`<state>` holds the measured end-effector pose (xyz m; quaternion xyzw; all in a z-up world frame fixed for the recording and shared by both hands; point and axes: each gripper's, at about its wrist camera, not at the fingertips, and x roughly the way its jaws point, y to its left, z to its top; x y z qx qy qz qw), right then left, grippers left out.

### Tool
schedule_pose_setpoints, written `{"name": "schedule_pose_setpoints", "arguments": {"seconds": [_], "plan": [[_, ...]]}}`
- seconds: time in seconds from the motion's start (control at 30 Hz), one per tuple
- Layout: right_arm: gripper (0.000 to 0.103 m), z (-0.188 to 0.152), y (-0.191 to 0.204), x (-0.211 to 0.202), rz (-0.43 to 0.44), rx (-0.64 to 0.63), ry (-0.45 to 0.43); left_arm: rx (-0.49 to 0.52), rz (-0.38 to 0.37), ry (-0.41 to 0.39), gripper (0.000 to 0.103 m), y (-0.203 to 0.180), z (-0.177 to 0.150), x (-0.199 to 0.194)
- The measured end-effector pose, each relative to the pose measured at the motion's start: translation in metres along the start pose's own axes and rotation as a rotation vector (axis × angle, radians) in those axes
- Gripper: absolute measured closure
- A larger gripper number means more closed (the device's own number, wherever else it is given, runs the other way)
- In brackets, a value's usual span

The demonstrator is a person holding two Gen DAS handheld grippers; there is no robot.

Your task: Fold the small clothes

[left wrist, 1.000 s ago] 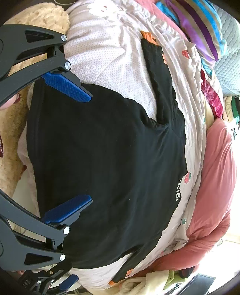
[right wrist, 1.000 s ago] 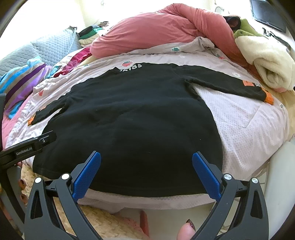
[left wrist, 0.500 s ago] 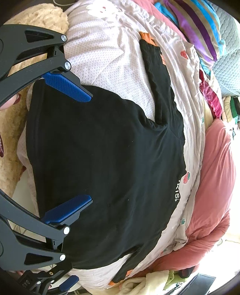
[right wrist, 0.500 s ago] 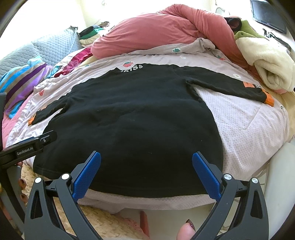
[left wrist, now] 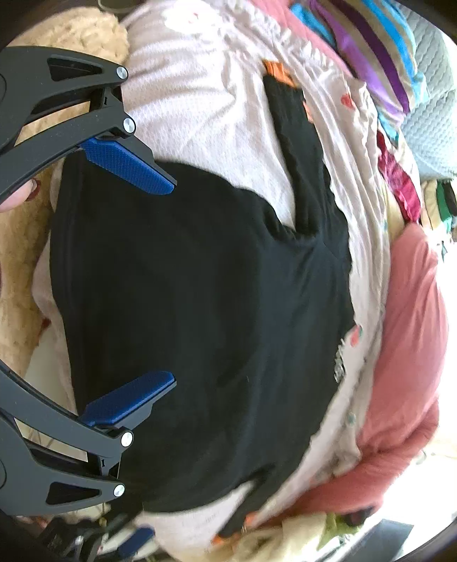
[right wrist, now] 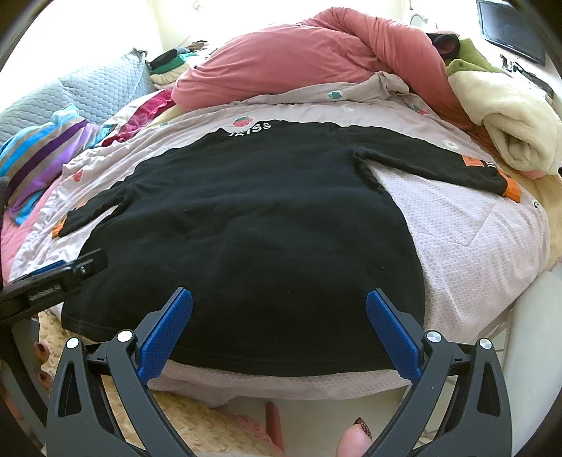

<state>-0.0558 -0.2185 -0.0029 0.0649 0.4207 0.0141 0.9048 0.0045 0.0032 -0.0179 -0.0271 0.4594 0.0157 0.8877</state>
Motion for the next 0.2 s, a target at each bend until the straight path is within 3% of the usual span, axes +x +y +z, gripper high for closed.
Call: {"name": "schedule_pose_setpoints", "arguments": {"seconds": [0.2], "plan": [[0.004,-0.0005,0.0003,-0.0005,-0.006,0.001,-0.003,-0.025,-0.02,0.015,0.008,0.0046,-0.0023,0.0018]]}}
